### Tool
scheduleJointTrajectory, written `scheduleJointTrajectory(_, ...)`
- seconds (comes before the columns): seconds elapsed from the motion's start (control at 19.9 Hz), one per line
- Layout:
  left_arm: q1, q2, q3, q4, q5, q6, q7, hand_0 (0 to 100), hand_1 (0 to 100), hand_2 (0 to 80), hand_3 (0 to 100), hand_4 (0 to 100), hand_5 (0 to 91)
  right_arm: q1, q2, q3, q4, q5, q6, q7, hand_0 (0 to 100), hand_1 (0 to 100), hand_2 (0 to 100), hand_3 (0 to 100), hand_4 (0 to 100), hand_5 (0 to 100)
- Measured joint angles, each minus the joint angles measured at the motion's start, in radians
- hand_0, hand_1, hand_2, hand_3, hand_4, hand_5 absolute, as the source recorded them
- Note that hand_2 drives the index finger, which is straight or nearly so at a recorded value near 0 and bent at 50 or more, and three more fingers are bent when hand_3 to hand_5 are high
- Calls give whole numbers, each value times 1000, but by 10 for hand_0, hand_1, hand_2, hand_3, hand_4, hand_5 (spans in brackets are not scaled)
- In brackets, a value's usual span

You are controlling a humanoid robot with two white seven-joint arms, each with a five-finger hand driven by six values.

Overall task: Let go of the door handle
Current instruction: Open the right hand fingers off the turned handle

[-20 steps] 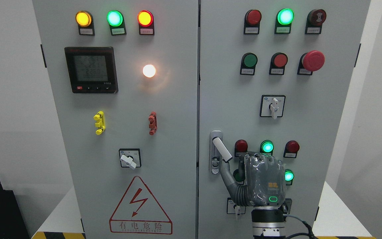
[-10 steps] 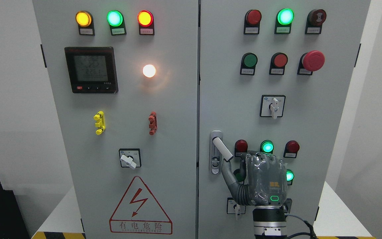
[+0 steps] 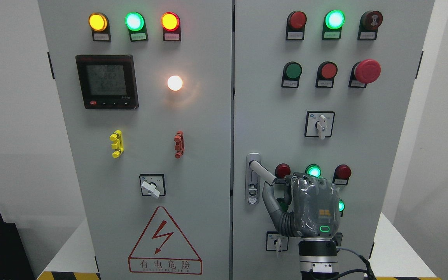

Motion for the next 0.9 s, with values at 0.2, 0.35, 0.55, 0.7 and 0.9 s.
scheduleJointTrajectory(0.2,0,0,0,0,0,0,0,120,389,0,0,0,0,-3,0,-3,0,0,0,0,510,383,1000,1000,1000,975)
scheduleJointTrajectory(0.35,0,0,0,0,0,0,0,120,389,0,0,0,0,-3,0,-6,0,0,0,0,510,383,1000,1000,1000,975)
scheduleJointTrajectory(0.55,0,0,0,0,0,0,0,120,389,0,0,0,0,-8,0,-9,-1,-1,0,1,510,383,1000,1000,1000,975)
scheduleJointTrajectory(0.7,0,0,0,0,0,0,0,120,389,0,0,0,0,-11,0,-11,-1,0,0,1,511,383,1000,1000,1000,975)
scheduleJointTrajectory(0.9,0,0,0,0,0,0,0,120,389,0,0,0,0,-15,0,-15,-1,-1,-1,1,511,382,1000,1000,1000,975)
